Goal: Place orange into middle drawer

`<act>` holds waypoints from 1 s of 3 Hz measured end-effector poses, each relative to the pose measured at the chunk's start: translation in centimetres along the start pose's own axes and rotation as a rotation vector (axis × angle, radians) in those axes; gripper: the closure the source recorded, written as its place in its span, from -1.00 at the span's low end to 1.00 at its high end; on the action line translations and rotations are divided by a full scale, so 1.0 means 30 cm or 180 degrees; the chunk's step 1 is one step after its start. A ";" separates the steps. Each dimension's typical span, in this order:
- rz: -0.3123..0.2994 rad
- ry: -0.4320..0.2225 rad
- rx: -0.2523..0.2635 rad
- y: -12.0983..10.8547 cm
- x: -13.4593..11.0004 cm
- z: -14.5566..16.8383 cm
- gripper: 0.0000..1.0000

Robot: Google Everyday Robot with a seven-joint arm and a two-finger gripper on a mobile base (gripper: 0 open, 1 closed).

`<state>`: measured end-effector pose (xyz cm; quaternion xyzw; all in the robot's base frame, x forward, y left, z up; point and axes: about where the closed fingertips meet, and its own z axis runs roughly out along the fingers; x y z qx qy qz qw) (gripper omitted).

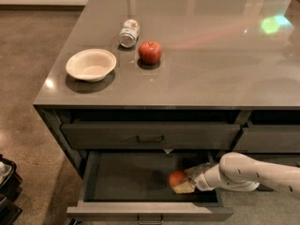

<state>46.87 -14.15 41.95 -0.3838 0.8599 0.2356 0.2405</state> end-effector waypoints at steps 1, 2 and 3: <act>0.0000 0.0000 0.0000 0.000 0.000 0.000 -0.77; 0.0000 0.0000 -0.0001 0.000 0.000 0.000 -1.00; 0.0000 0.0000 -0.0001 0.000 0.000 0.000 -1.00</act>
Offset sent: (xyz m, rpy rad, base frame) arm 0.0000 0.0000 0.0000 0.0000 0.0000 0.0000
